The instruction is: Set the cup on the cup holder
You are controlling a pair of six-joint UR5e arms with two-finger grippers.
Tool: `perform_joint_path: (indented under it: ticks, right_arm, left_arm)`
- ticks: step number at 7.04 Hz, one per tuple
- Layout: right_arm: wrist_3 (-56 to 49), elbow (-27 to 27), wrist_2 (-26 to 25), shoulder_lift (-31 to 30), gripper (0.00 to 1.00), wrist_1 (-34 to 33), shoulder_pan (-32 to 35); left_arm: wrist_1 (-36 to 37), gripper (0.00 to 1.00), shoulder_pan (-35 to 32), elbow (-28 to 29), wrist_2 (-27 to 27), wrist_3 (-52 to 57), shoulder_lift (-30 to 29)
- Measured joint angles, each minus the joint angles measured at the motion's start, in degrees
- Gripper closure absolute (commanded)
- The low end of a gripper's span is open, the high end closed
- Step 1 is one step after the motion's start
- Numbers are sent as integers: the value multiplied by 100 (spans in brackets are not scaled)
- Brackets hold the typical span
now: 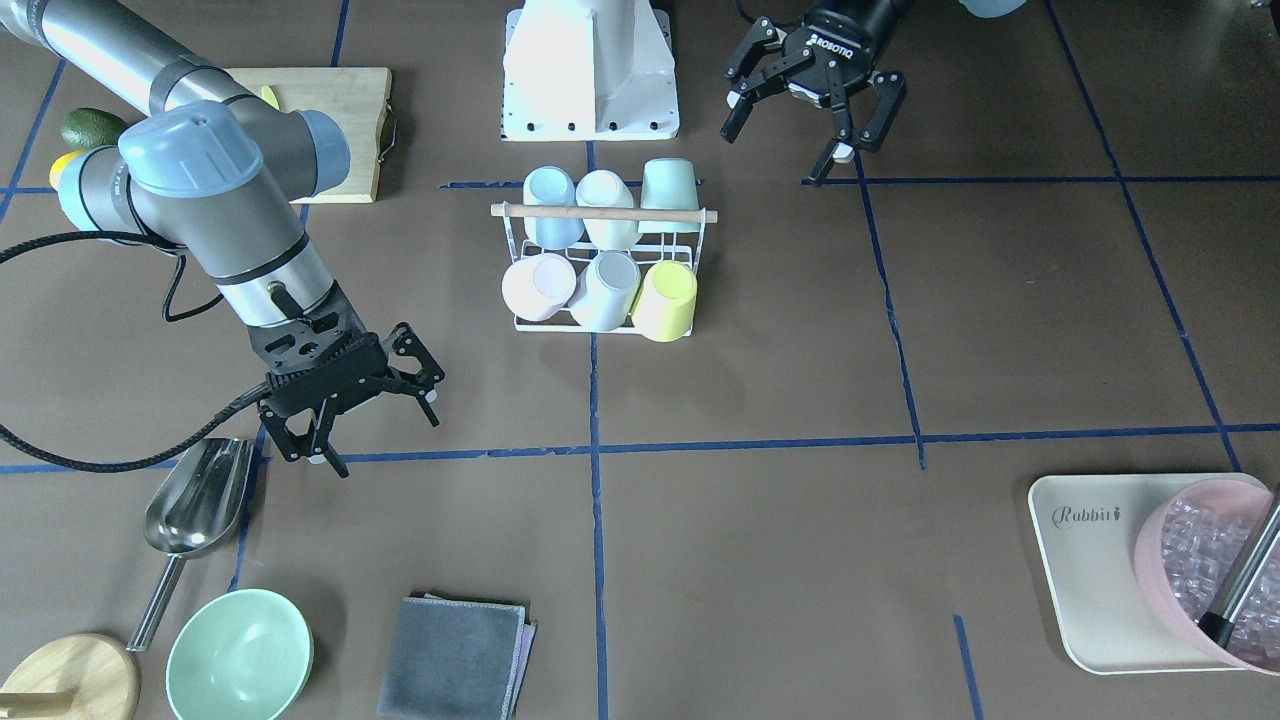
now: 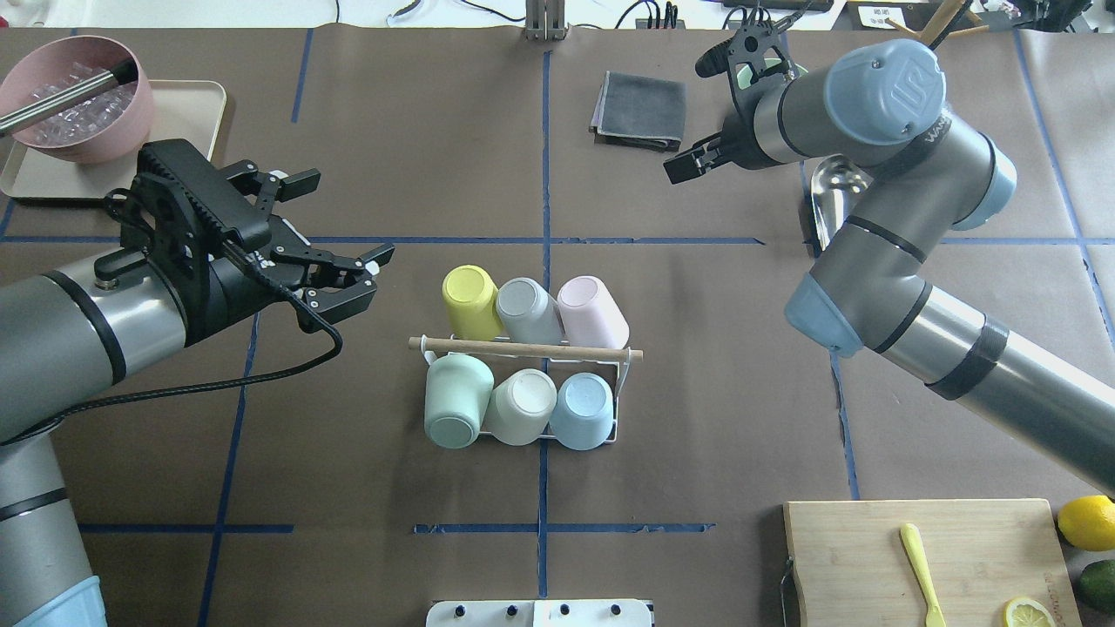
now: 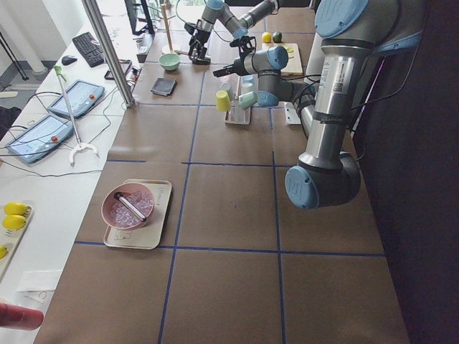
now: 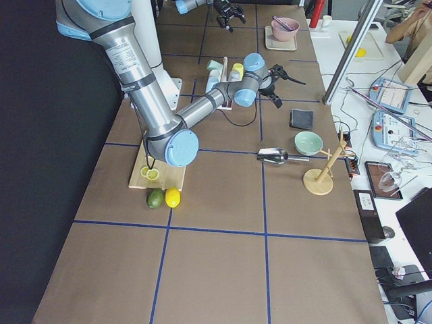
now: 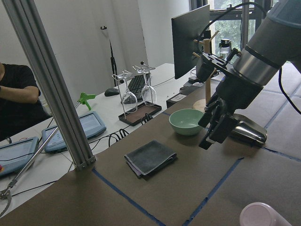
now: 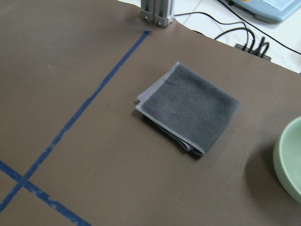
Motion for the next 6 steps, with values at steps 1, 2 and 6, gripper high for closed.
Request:
perform_joint_path:
  ticks: [1,2,6]
  right_arm:
    - [-11,111,303,3,0,-650,166]
    - [-170,152,661,9,0,-1230,331]
    - [-1484,186,1986,-164,0,-2674,989]
  left_arm:
    - [715,0,-232,-210,-409,-264,157]
    - [1368,0,-467,-313,-889,-505,231]
    - [3225,0,-1588,-283,-3050,-678,435]
